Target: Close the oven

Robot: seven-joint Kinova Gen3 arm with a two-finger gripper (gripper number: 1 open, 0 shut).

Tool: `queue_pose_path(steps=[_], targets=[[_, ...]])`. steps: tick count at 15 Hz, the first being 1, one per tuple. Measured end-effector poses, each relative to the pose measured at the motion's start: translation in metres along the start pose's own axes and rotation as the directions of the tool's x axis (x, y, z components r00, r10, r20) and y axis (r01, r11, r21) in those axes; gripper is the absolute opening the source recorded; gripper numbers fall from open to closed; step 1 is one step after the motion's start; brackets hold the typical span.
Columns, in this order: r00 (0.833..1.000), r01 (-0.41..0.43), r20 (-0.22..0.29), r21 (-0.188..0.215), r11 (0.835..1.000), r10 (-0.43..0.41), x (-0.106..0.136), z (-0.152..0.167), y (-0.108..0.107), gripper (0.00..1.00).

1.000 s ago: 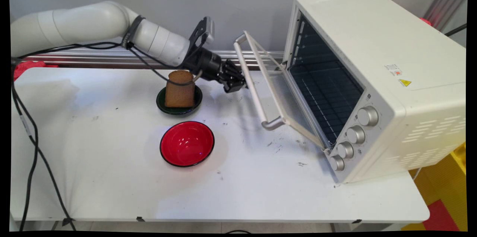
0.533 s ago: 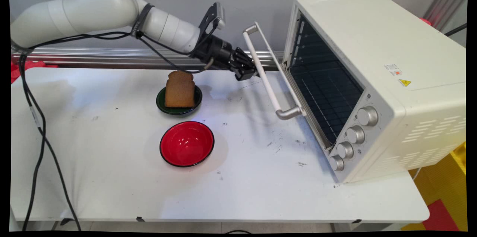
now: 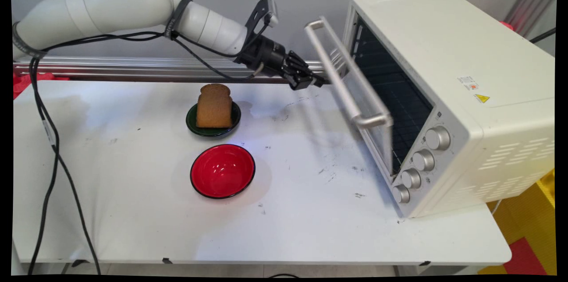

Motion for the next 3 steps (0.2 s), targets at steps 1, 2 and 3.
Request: queue_pose_path(steps=[1, 2, 3], targets=[[1.0, 0.002, -0.002, 0.001, 1.0, -0.002, 0.0027, 0.0014, 0.0001, 0.0], [1.0, 0.004, -0.005, 0.001, 1.0, -0.004, 0.0053, 0.0025, 0.0001, 0.0], [1.0, 0.005, -0.007, 0.002, 1.0, -0.005, 0.0078, 0.0038, 0.0, 0.0]])
